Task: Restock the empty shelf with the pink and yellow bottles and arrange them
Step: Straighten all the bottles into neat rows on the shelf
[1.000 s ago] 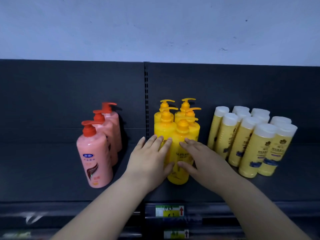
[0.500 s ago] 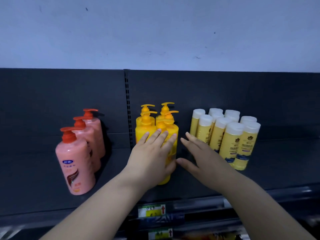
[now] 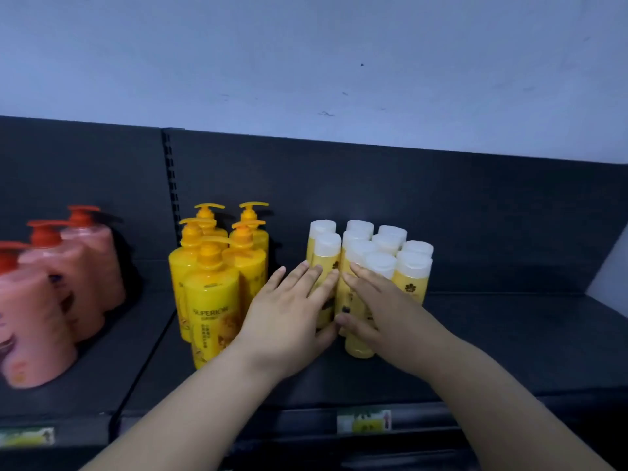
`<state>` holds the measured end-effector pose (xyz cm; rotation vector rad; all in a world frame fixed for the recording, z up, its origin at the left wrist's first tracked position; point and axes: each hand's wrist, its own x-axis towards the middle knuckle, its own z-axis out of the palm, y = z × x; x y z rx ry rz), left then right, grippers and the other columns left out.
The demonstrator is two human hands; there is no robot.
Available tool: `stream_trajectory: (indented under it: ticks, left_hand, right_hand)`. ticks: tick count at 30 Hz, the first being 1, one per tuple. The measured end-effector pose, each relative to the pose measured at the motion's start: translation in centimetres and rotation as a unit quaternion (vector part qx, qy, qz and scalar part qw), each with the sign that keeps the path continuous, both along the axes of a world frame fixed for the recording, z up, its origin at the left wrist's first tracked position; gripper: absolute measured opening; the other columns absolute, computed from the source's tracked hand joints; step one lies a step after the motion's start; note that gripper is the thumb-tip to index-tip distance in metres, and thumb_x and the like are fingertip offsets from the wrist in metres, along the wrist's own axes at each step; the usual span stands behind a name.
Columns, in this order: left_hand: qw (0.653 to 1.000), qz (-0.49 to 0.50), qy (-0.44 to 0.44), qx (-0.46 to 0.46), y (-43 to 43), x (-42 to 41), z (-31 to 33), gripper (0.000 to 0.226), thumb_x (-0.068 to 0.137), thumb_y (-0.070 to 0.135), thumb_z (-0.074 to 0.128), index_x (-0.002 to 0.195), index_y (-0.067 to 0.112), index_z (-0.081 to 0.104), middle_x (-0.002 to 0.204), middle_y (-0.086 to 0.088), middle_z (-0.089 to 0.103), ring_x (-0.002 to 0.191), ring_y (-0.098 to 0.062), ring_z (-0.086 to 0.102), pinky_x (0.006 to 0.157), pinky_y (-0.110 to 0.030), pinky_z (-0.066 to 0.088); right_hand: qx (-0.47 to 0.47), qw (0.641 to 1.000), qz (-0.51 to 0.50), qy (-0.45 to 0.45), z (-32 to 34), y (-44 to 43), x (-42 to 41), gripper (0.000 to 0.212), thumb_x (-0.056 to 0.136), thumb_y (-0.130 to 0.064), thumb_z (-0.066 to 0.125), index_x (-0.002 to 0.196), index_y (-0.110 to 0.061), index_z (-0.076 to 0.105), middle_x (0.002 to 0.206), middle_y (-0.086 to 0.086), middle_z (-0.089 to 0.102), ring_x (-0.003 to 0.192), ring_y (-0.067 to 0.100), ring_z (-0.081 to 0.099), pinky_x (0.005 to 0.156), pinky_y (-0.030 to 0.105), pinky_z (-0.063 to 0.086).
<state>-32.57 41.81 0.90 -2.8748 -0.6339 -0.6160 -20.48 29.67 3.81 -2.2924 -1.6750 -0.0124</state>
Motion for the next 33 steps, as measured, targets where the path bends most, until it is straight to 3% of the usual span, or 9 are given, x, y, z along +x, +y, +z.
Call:
stream_trajectory:
  ticks: [5,9,12,17,21,23,26,30,33]
  left_hand:
    - [0.999,0.014,0.040,-0.018,-2.3,3.3,-1.2,0.072,0.086,0.062,0.013,0.150,0.031,0.004,0.158,0.003,0.013,0.146,-0.016,0.007,0.117,-0.036,0.004]
    - [0.996,0.053,0.067,-0.040,-3.5,4.4,-2.1,0.070,0.082,0.061,0.024,0.139,0.024,0.044,0.137,-0.002,0.054,0.129,-0.020,0.047,0.107,-0.039,0.032]
    - [0.995,0.062,0.068,-0.028,-2.8,4.8,-2.6,0.065,0.080,0.058,0.035,0.129,0.022,0.057,0.123,-0.002,0.064,0.116,-0.020,0.059,0.095,-0.041,0.046]
    - [0.995,0.073,0.071,-0.018,-0.1,5.4,-2.3,0.068,0.081,0.059,0.031,0.134,0.021,0.052,0.128,-0.003,0.061,0.122,-0.022,0.054,0.099,-0.042,0.042]
    - [0.997,0.049,0.061,-0.015,2.2,6.4,-1.1,0.081,0.077,0.065,0.002,0.150,0.029,0.009,0.156,0.001,0.021,0.145,-0.017,0.014,0.116,-0.037,0.009]
    - [0.999,0.040,0.034,0.004,3.6,7.1,-0.4,0.076,0.082,0.066,0.003,0.150,0.031,-0.003,0.159,0.004,0.009,0.146,-0.014,0.003,0.118,-0.035,0.002]
    - [1.000,0.026,0.011,0.007,5.4,8.6,0.6,0.071,0.092,0.063,0.024,0.149,0.032,-0.006,0.159,0.006,0.006,0.146,-0.012,-0.001,0.119,-0.034,0.000]
    - [1.000,0.006,0.020,-0.006,7.3,10.5,0.8,0.071,0.092,0.061,0.027,0.149,0.031,-0.004,0.159,0.006,0.007,0.146,-0.011,0.001,0.117,-0.032,-0.001]
    - [0.999,0.004,-0.012,-0.032,8.3,11.7,1.9,0.067,0.094,0.056,0.031,0.150,0.028,0.007,0.157,0.004,0.017,0.144,-0.013,0.013,0.117,-0.030,0.010]
  right_hand:
    - [-0.008,0.999,0.032,0.008,-1.5,-1.7,4.1,0.069,0.092,-0.054,0.041,0.150,-0.029,0.013,0.158,-0.014,0.003,0.143,0.003,0.002,0.115,0.023,0.006]
    - [-0.002,0.998,0.050,0.027,-2.7,-2.1,6.1,0.067,0.092,-0.053,0.042,0.149,-0.031,0.015,0.157,-0.017,0.005,0.141,0.000,0.004,0.111,0.019,0.007]
    - [0.004,0.997,0.068,0.044,-3.2,-1.6,6.9,0.066,0.093,-0.052,0.041,0.149,-0.032,0.014,0.156,-0.019,0.003,0.133,-0.010,-0.001,0.110,0.016,0.004]
    - [0.018,0.995,0.083,0.052,-3.1,0.2,7.3,0.065,0.093,-0.051,0.041,0.149,-0.033,0.014,0.155,-0.020,0.002,0.128,-0.015,-0.005,0.109,0.014,0.004]
    - [0.037,0.997,0.067,0.029,-1.5,2.3,8.0,0.067,0.092,-0.053,0.041,0.149,-0.031,0.016,0.156,-0.017,0.006,0.140,-0.004,0.003,0.111,0.016,0.008]
    - [0.043,0.998,0.052,0.018,-0.5,3.3,8.6,0.067,0.091,-0.054,0.042,0.149,-0.031,0.018,0.156,-0.016,0.009,0.141,0.000,0.006,0.110,0.016,0.009]
    - [0.060,0.998,0.026,0.012,0.4,4.2,9.8,0.066,0.090,-0.055,0.041,0.148,-0.033,0.018,0.155,-0.019,0.010,0.140,-0.003,0.009,0.107,0.013,0.010]
    - [0.064,0.998,-0.009,0.022,1.0,4.5,11.5,0.065,0.089,-0.056,0.041,0.147,-0.037,0.017,0.154,-0.023,0.009,0.139,-0.005,0.009,0.106,0.015,0.014]
    - [0.060,0.998,-0.022,0.025,2.2,5.0,13.0,0.066,0.090,-0.056,0.041,0.148,-0.035,0.018,0.155,-0.021,0.009,0.141,-0.002,0.009,0.109,0.018,0.015]
